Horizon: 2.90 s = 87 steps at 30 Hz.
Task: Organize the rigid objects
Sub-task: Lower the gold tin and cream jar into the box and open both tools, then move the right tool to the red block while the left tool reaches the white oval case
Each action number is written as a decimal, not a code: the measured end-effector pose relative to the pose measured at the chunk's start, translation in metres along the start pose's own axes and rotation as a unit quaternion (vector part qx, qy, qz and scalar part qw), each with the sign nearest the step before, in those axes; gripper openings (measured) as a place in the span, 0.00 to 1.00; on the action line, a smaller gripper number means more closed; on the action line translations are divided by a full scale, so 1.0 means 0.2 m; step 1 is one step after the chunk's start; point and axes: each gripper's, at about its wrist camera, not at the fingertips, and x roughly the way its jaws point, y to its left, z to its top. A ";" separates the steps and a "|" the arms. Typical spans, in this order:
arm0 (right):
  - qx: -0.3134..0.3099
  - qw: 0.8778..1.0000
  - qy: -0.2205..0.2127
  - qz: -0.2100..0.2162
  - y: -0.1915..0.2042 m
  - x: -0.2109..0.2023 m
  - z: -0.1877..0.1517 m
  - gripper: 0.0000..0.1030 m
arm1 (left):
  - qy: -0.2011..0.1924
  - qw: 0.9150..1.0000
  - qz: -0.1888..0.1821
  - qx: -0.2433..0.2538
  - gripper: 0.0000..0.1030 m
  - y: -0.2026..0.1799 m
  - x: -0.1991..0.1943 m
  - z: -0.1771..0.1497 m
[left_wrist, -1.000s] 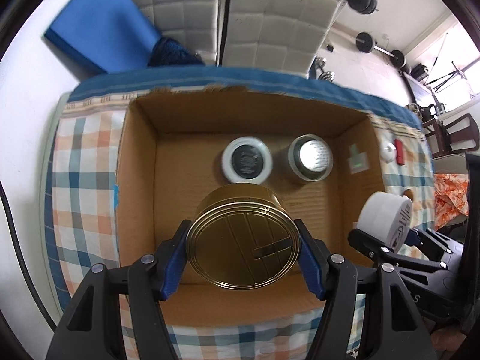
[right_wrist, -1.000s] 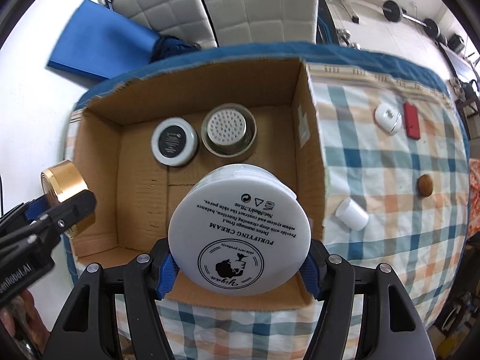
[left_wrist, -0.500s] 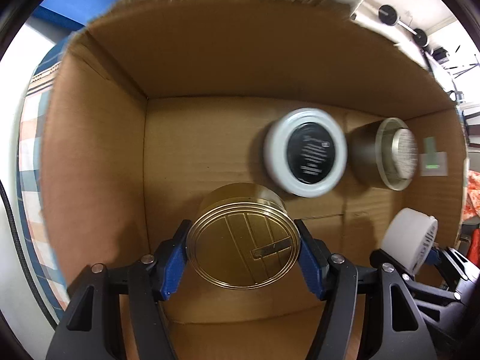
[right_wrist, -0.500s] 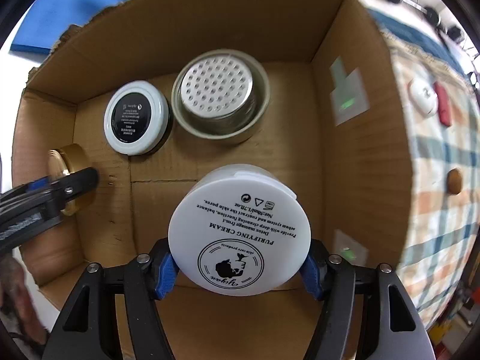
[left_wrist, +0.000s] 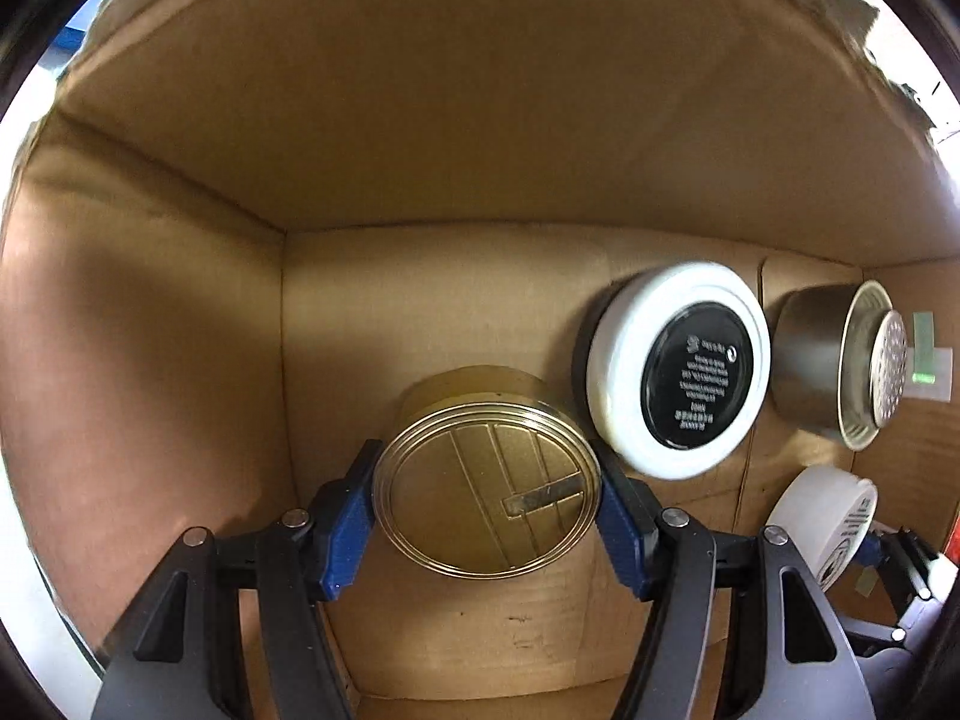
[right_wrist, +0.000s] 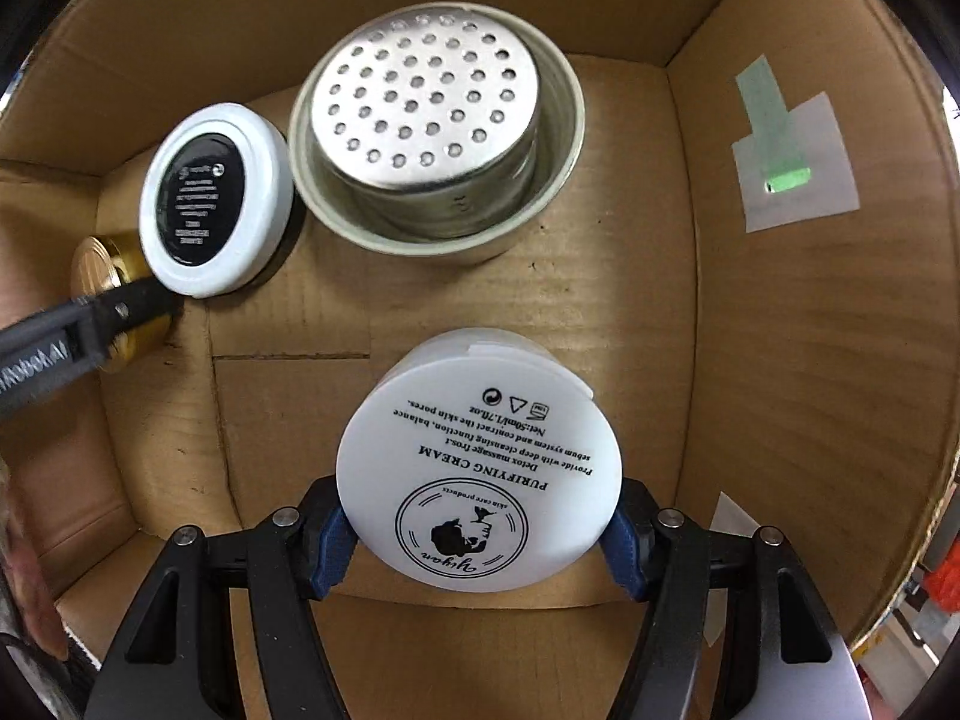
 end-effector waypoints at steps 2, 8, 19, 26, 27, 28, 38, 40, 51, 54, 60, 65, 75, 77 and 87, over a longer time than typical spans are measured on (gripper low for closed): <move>0.001 1.000 0.002 -0.001 0.01 0.02 0.00 0.67 | 0.000 1.000 -0.001 0.001 0.62 0.00 -0.01 0.01; 0.012 1.000 0.004 -0.007 0.02 0.02 0.01 0.68 | 0.010 1.000 -0.001 0.000 0.62 -0.01 -0.01 0.02; 0.023 1.000 0.003 0.004 0.02 -0.05 -0.02 0.81 | 0.016 0.999 -0.022 -0.028 0.67 0.02 -0.12 -0.02; 0.020 1.000 -0.017 0.011 0.05 -0.21 -0.08 0.83 | -0.016 0.998 -0.046 -0.030 0.84 -0.01 -0.33 -0.12; 0.019 1.000 -0.019 0.012 0.05 -0.23 -0.10 0.84 | -0.020 0.998 -0.047 -0.027 0.84 -0.04 -0.36 -0.18; 0.018 0.999 -0.025 0.016 0.05 -0.26 -0.11 0.88 | -0.024 0.998 -0.048 -0.023 0.85 -0.05 -0.39 -0.20; 0.000 0.997 -0.073 0.013 0.07 -0.53 -0.31 1.00 | -0.067 0.997 -0.038 -0.020 1.00 0.00 -0.58 -0.46; -0.007 0.996 -0.084 0.017 0.07 -0.59 -0.35 1.00 | -0.075 0.996 -0.043 -0.021 1.00 0.01 -0.64 -0.43; -0.027 0.991 -0.125 0.039 0.02 -0.85 -0.56 1.00 | -0.114 0.993 -0.033 -0.016 1.00 -0.06 -0.85 -0.66; -0.032 0.989 -0.132 0.050 -0.02 -0.89 -0.59 1.00 | -0.122 0.992 -0.035 -0.020 1.00 -0.10 -0.89 -0.68; -0.018 0.988 -0.138 0.067 -0.25 -0.95 -0.63 1.00 | -0.130 0.990 -0.048 -0.008 1.00 -0.32 -0.96 -0.69; 0.023 0.987 -0.145 0.065 -0.64 -1.00 -0.65 1.00 | -0.135 0.989 -0.051 0.033 1.00 -0.68 -0.98 -0.65; 0.128 0.979 -0.155 0.038 -1.48 -0.99 -0.41 1.00 | -0.109 0.990 -0.075 0.053 1.00 -1.39 -0.76 -0.26; 0.142 0.977 -0.150 0.049 -1.62 -0.93 -0.29 1.00 | -0.098 0.991 -0.074 0.047 1.00 -1.47 -0.67 -0.15; 0.161 0.980 -0.094 0.070 -1.88 -0.48 0.25 0.76 | -0.070 0.996 -0.024 0.047 0.99 -1.66 -0.25 0.29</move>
